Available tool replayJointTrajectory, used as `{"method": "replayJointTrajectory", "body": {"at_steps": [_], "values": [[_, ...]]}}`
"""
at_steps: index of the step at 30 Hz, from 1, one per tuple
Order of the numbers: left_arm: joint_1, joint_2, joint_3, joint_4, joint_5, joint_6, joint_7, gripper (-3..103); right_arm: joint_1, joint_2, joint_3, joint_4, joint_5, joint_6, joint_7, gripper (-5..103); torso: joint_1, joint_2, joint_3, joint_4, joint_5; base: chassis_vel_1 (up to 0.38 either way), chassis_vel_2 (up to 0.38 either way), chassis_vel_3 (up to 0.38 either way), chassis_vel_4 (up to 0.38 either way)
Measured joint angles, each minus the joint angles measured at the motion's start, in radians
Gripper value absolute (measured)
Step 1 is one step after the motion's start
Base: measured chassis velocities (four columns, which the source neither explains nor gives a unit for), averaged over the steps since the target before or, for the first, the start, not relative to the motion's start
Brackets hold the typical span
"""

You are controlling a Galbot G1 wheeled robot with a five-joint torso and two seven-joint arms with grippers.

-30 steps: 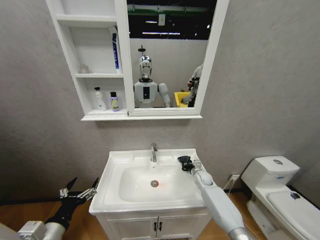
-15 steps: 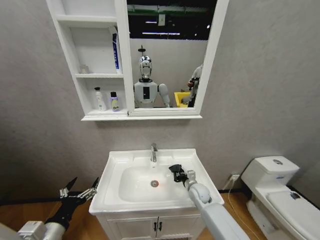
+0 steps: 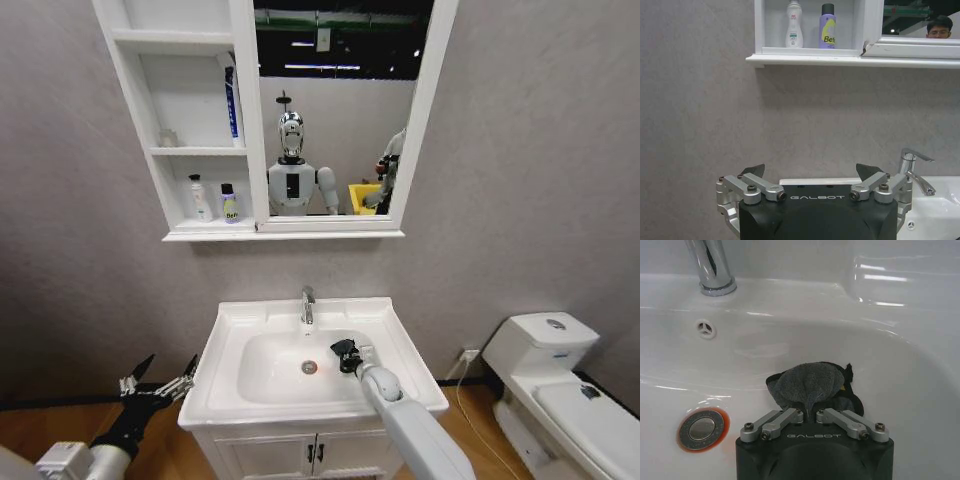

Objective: Move facial cleanser and shampoo from washbasin to cabinet, then wipe washbasin with towel.

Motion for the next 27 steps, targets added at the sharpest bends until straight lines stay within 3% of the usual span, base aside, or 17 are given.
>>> {"method": "replayJointTrajectory", "body": {"at_steps": [10,18,27], "values": [[0.000,0.000,0.000,0.000,0.000,0.000,0.000,100,0.034,0.020,-0.037,-0.099,-0.014,0.004,-0.021,6,0.000,0.000,0.000,-0.0006,-0.0002,0.000,0.000,0.000,0.000],[0.000,0.000,0.000,0.000,0.000,0.000,0.000,100,0.048,0.080,-0.074,-0.157,-0.005,0.024,-0.024,6,0.000,0.000,0.000,-0.0003,-0.0002,0.000,0.000,0.000,0.000],[0.000,0.000,0.000,0.000,0.000,0.000,0.000,100,0.083,0.162,-0.116,-0.218,0.068,0.041,-0.035,6,0.000,0.000,0.000,-0.0004,0.0000,0.000,0.000,0.000,0.000]]}}
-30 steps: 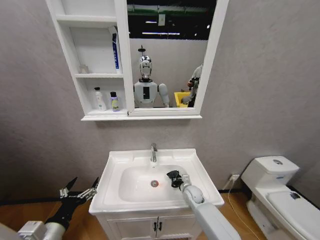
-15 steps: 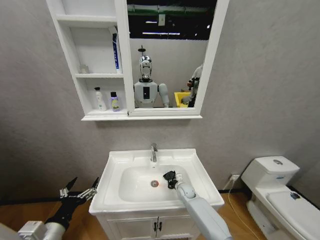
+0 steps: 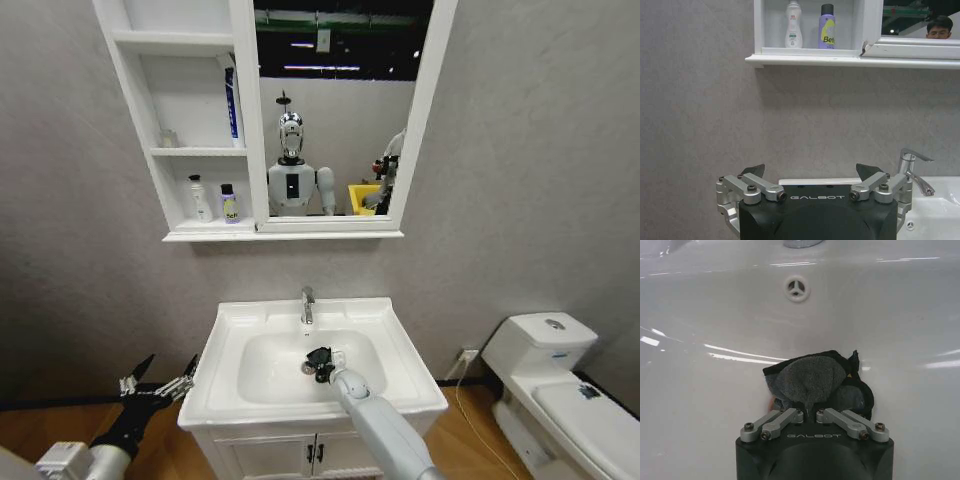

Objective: Move facial cleanser and shampoo from washbasin to cabinet, then wipe washbasin with towel.

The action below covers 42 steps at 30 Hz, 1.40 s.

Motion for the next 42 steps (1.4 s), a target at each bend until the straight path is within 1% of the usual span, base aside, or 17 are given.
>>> {"method": "replayJointTrajectory", "body": {"at_steps": [3,9,13,16,18,19,21,22,24,25,27,33,35,36,38,40,42], "values": [[0.000,0.000,0.000,0.000,0.000,0.000,0.000,100,0.009,0.025,-0.016,-0.007,0.022,0.008,-0.011,6,0.000,0.000,0.000,0.0003,0.0001,0.000,0.000,0.000,0.000],[0.000,0.000,0.000,0.000,0.000,0.000,0.000,100,0.016,0.062,-0.036,-0.004,0.063,0.079,-0.069,6,0.000,0.000,0.000,0.0006,0.0001,0.000,0.000,0.000,0.000],[0.000,0.000,0.000,0.000,0.000,0.000,0.000,100,0.018,0.062,-0.031,-0.017,0.058,0.081,-0.069,6,0.000,0.000,0.000,0.0002,0.0001,0.000,0.000,0.000,0.000],[0.000,0.000,0.000,0.000,0.000,0.000,0.000,100,0.022,0.062,-0.015,-0.044,0.044,0.084,-0.044,6,0.000,0.000,0.000,0.0002,0.0001,0.000,0.000,0.000,0.000],[0.000,0.000,0.000,0.000,0.000,0.000,0.000,100,0.028,0.055,0.002,-0.057,0.032,0.063,-0.001,6,0.000,0.000,0.000,0.0003,0.0002,0.000,0.000,0.000,0.000],[0.000,0.000,0.000,0.000,0.000,0.000,0.000,100,0.028,0.055,0.002,-0.057,0.032,0.063,-0.001,6,0.000,0.000,0.000,0.0003,0.0002,0.000,0.000,0.000,0.000],[0.000,0.000,0.000,0.000,0.000,0.000,0.000,100,0.032,0.034,0.008,-0.056,0.004,0.036,0.064,6,0.000,0.000,0.000,0.0003,0.0003,0.000,0.000,0.000,0.000],[0.000,0.000,0.000,0.000,0.000,0.000,0.000,100,0.032,0.034,0.008,-0.056,0.004,0.036,0.064,6,0.000,0.000,0.000,0.0003,0.0003,0.000,0.000,0.000,0.000],[0.000,0.000,0.000,0.000,0.000,0.000,0.000,100,0.037,0.004,0.016,-0.043,-0.040,0.025,0.121,6,0.000,0.000,0.000,0.0003,0.0002,0.000,0.000,0.000,0.000],[0.000,0.000,0.000,0.000,0.000,0.000,0.000,100,0.039,-0.008,0.017,-0.039,-0.052,0.025,0.135,6,0.000,0.000,0.000,-0.0002,0.0001,0.000,0.000,0.000,0.000],[0.000,0.000,0.000,0.000,0.000,0.000,0.000,100,0.040,-0.015,0.019,-0.038,-0.058,0.024,0.138,6,0.000,0.000,0.000,-0.0001,0.0001,0.000,0.000,0.000,0.000],[0.000,0.000,0.000,0.000,0.000,0.000,0.000,100,0.024,0.003,0.042,-0.048,-0.048,0.027,0.105,6,0.000,0.000,-0.001,-0.0007,-0.0006,0.000,0.000,0.000,0.000],[0.000,0.000,0.000,0.000,0.000,0.000,0.000,100,0.005,0.036,0.041,-0.046,-0.031,0.042,0.059,6,0.000,0.000,0.000,0.0000,-0.0001,0.000,0.000,0.000,0.000],[0.000,0.000,0.000,0.000,0.000,0.000,0.000,100,0.005,0.036,0.041,-0.046,-0.031,0.042,0.059,6,0.000,0.000,0.000,0.0000,-0.0001,0.000,0.000,0.000,0.000],[0.000,0.000,0.000,0.000,0.000,0.000,0.000,100,-0.006,0.077,0.041,-0.041,0.003,0.048,0.032,6,0.000,0.000,0.000,0.0003,0.0000,0.000,0.000,0.000,0.000],[0.000,0.000,0.000,0.000,0.000,0.000,0.000,100,-0.007,0.088,0.035,-0.037,0.021,0.047,0.025,6,0.000,0.000,0.000,0.0004,-0.0001,0.000,0.000,0.000,0.000],[0.000,0.000,0.000,0.000,0.000,0.000,0.000,100,-0.008,0.101,0.023,-0.030,0.073,0.040,0.020,6,0.000,0.000,0.000,0.0004,0.0001,0.000,0.000,0.000,0.000]]}}
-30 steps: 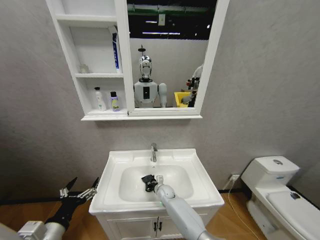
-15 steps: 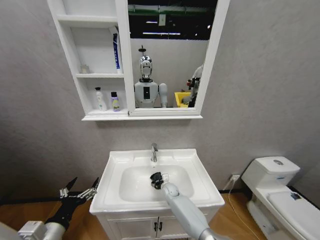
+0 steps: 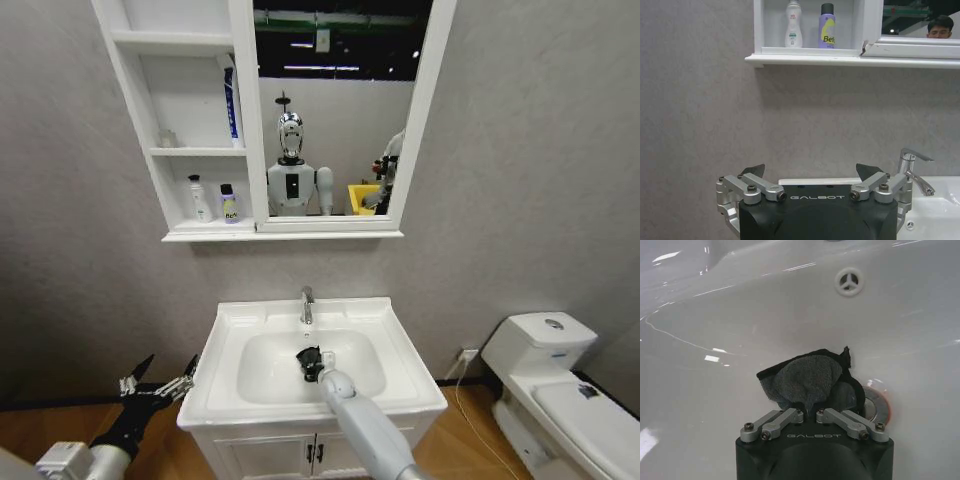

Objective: Move facial cleanser and shampoo from washbasin to cabinet, then wipe washbasin with towel.

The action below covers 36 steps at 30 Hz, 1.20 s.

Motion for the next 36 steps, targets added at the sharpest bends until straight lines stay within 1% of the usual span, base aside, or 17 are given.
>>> {"method": "replayJointTrajectory", "body": {"at_steps": [3,4,5,8,9,11,15,18,20,21,23,24,26,28,31,34,36], "values": [[0.000,0.000,0.000,0.000,0.000,0.000,0.000,100,0.001,0.004,-0.002,0.003,0.010,-0.006,0.007,6,0.000,0.000,0.000,0.0002,0.0001,0.000,0.000,0.000,0.000],[0.000,0.000,0.000,0.000,0.000,0.000,0.000,100,0.004,-0.001,0.001,0.001,-0.023,-0.007,0.037,6,0.000,0.000,0.000,0.0007,0.0005,0.000,0.000,0.000,0.000],[0.000,0.000,0.000,0.000,0.000,0.000,0.000,100,0.004,-0.001,0.001,0.001,-0.023,-0.007,0.037,6,0.000,0.000,0.000,0.0007,0.0005,0.000,0.000,0.000,0.000],[0.000,0.000,0.000,0.000,0.000,0.000,0.000,100,0.006,-0.038,0.014,0.004,-0.092,-0.011,0.117,6,0.000,0.000,0.000,-0.0001,0.0002,0.000,0.000,0.000,0.000],[0.000,0.000,0.000,0.000,0.000,0.000,0.000,100,0.006,-0.038,0.014,0.004,-0.092,-0.011,0.117,6,0.000,0.000,0.000,-0.0001,0.0002,0.000,0.000,0.000,0.000],[0.000,0.000,0.000,0.000,0.000,0.000,0.000,100,0.006,-0.073,0.016,0.020,-0.108,-0.013,0.139,6,0.000,0.000,0.000,-0.0005,0.0001,0.000,0.000,0.000,0.000],[0.000,0.000,0.000,0.000,0.000,0.000,0.000,100,0.008,-0.088,0.020,0.023,-0.107,-0.015,0.140,6,0.000,0.000,0.000,-0.0006,0.0000,0.000,0.000,0.000,0.000],[0.000,0.000,0.000,0.000,0.000,0.000,0.000,100,0.010,-0.082,0.026,0.022,-0.067,-0.026,0.119,6,0.000,0.000,0.000,-0.0009,-0.0005,0.000,0.000,0.000,0.000],[0.000,0.000,0.000,0.000,0.000,0.000,0.000,100,0.005,-0.067,0.008,0.036,-0.020,-0.029,0.079,6,0.000,0.000,0.000,-0.0004,0.0000,0.000,0.000,0.000,0.000],[0.000,0.000,0.000,0.000,0.000,0.000,0.000,100,0.005,-0.067,0.008,0.036,-0.020,-0.029,0.079,6,0.000,0.000,0.000,-0.0004,0.0000,0.000,0.000,0.000,0.000],[0.000,0.000,0.000,0.000,0.000,0.000,0.000,100,-0.007,-0.055,-0.025,0.077,0.039,-0.026,-0.015,6,0.000,0.000,0.000,0.0002,0.0000,0.000,0.000,0.000,0.000],[0.000,0.000,0.000,0.000,0.000,0.000,0.000,100,-0.007,-0.055,-0.025,0.077,0.039,-0.026,-0.015,6,0.000,0.000,0.000,0.0002,0.0000,0.000,0.000,0.000,0.000],[0.000,0.000,0.000,0.000,0.000,0.000,0.000,100,-0.017,-0.049,-0.046,0.105,0.053,-0.024,-0.068,6,0.000,0.000,0.000,0.0002,0.0000,0.000,0.000,0.000,0.000],[0.000,0.000,0.000,0.000,0.000,0.000,0.000,100,-0.019,-0.045,-0.052,0.108,0.052,-0.024,-0.070,6,0.000,0.000,0.000,0.0002,0.0000,0.000,0.000,0.000,0.000],[0.000,0.000,0.000,0.000,0.000,0.000,0.000,100,-0.018,-0.043,-0.043,0.088,0.012,-0.041,-0.013,6,0.000,0.000,0.000,-0.0001,0.0000,0.000,0.000,0.000,0.000],[0.000,0.000,0.000,0.000,0.000,0.000,0.000,100,-0.015,-0.047,-0.034,0.079,-0.013,-0.048,0.014,6,0.000,0.000,0.000,-0.0003,0.0000,0.000,0.000,0.000,0.000],[0.000,0.000,0.000,0.000,0.000,0.000,0.000,100,-0.008,-0.069,-0.021,0.061,-0.073,-0.052,0.093,6,0.000,0.000,0.000,-0.0003,0.0001,0.000,0.000,0.000,0.000]]}}
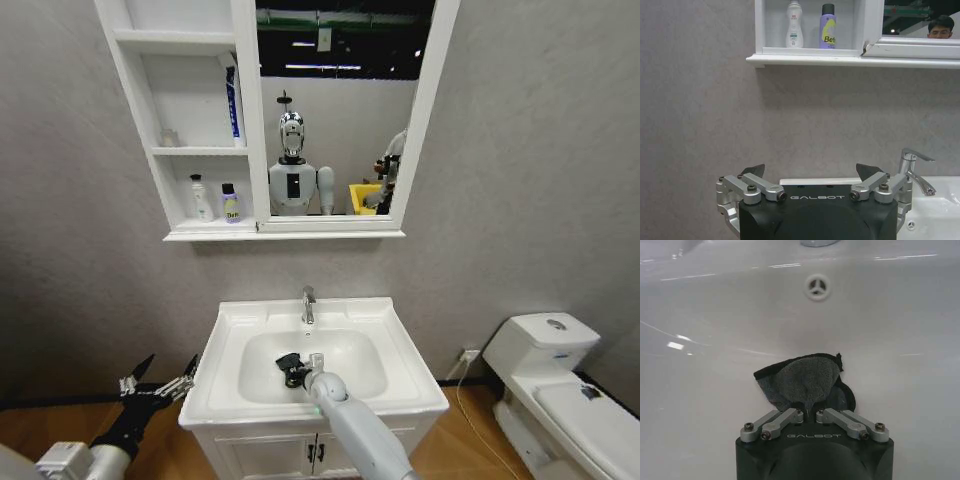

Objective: Move facial cleanser and shampoo from washbasin to cabinet, then wipe washbasin with towel.

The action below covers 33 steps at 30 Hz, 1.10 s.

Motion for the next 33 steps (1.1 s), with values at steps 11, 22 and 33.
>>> {"method": "replayJointTrajectory", "body": {"at_steps": [11,22,33], "values": [[0.000,0.000,0.000,0.000,0.000,0.000,0.000,100,-0.101,-0.110,0.051,0.232,-0.134,0.067,0.084,6,0.000,0.000,0.000,0.0000,-0.0001,0.000,0.000,0.000,0.000],[0.000,0.000,0.000,0.000,0.000,0.000,0.000,100,-0.346,-0.206,0.245,0.562,-0.332,0.178,0.010,6,0.000,0.000,0.000,-0.0002,0.0000,0.000,0.000,0.000,0.000],[0.000,0.000,0.000,0.000,0.000,0.000,0.000,100,-0.188,-0.284,0.379,0.283,-0.198,0.382,-0.177,6,0.000,0.000,0.000,0.0005,0.0001,0.000,0.000,0.000,0.000]]}}
